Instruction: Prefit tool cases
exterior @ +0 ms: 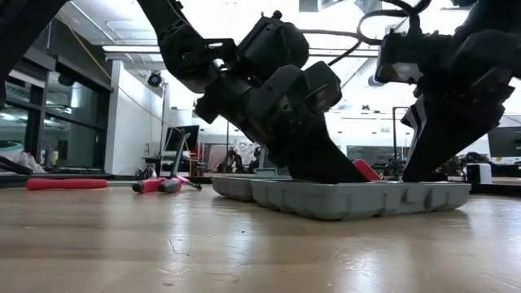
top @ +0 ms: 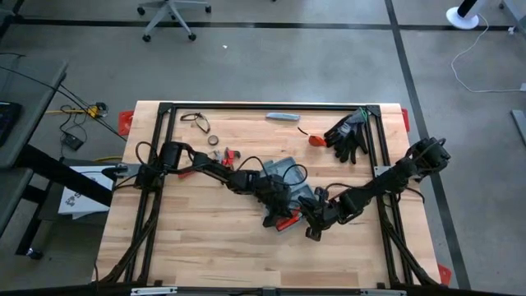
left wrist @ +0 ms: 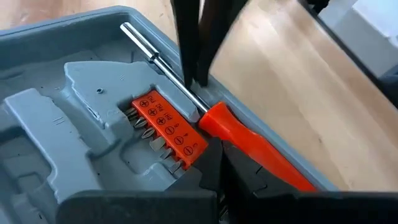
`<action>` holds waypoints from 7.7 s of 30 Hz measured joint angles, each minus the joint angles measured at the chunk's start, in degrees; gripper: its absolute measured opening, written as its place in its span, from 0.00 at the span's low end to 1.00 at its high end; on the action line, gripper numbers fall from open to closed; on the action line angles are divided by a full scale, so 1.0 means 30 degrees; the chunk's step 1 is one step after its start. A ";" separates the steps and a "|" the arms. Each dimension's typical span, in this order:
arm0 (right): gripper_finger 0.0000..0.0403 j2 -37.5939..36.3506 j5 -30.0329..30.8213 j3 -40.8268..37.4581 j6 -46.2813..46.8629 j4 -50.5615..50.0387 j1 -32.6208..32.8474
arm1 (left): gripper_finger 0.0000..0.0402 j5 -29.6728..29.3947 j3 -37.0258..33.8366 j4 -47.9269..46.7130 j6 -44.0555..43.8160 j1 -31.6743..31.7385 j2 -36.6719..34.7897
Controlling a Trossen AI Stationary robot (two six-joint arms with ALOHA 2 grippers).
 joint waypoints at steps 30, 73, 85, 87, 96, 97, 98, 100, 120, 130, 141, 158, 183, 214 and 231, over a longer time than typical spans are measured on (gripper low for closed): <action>0.00 -0.0036 -0.0072 0.0044 0.0065 -0.1082 -0.0308 | 0.00 -0.1362 0.0006 0.0436 0.0687 -0.1686 -0.0883; 0.00 -0.1953 -0.1257 -0.2929 0.0541 -0.0543 -0.1643 | 0.00 -0.0456 0.0013 0.0584 -0.0135 -0.0986 0.0291; 0.00 -0.1880 -0.3312 -0.2885 -0.1246 -0.0168 -0.2775 | 0.00 -0.0461 0.0028 0.0532 -0.0135 -0.0994 0.0291; 0.00 -0.1880 -0.3306 -0.2885 -0.1261 -0.0206 -0.2775 | 0.00 -0.0456 0.0028 0.0539 -0.0038 -0.0972 0.0291; 0.00 -0.2120 -0.1463 -0.3042 -0.1246 0.0263 -0.2507 | 0.00 -0.0524 0.0015 0.0742 0.0339 -0.0833 0.0279; 0.00 -0.2303 -0.1039 -0.3060 -0.1254 0.0541 -0.2425 | 0.00 -0.0652 0.0013 0.0874 0.0335 -0.0833 0.0254; 0.00 -0.2491 -0.0779 -0.3087 -0.1260 0.0731 -0.2352 | 0.00 -0.0709 0.0013 0.0989 0.0324 -0.0833 0.0254; 0.00 -0.2779 -0.0441 -0.3126 -0.1221 0.0824 -0.2227 | 0.00 -0.0917 0.0013 0.1097 0.0291 -0.0841 0.0254; 0.00 -0.3041 0.2242 -0.3038 -0.2615 0.0231 -0.4254 | 0.00 -0.0847 0.0028 0.0997 0.1497 0.1294 0.0298; 0.00 -0.1558 -0.0378 -0.2878 -0.3872 0.0799 -0.6003 | 0.00 -0.0643 0.0042 0.1530 0.1337 0.1272 0.0888; 0.00 -0.1731 -0.0492 -0.2967 -0.3868 0.1264 -0.5963 | 0.00 0.0005 0.0028 0.2307 0.0846 0.1103 0.0891; 0.00 -0.3534 0.1077 -0.3031 -0.4938 0.0778 -0.6315 | 0.00 -0.2236 -0.0059 -0.3378 0.2394 0.0062 -0.2836; 0.00 -0.3563 -0.1566 -0.6897 -0.2934 0.7151 -0.6941 | 0.00 -1.1220 -0.1568 -0.6579 0.2580 -0.1200 -0.3204; 0.00 -0.3548 0.5265 -0.6972 -0.0583 0.8654 -0.3845 | 0.00 -1.2839 -0.2880 -0.9148 0.1808 -0.2553 -0.6846; 0.00 -0.3548 -0.0603 -0.6972 -0.0350 0.7609 -0.5841 | 0.00 -1.4523 -0.6036 -0.6511 -0.0012 -0.1161 -0.7072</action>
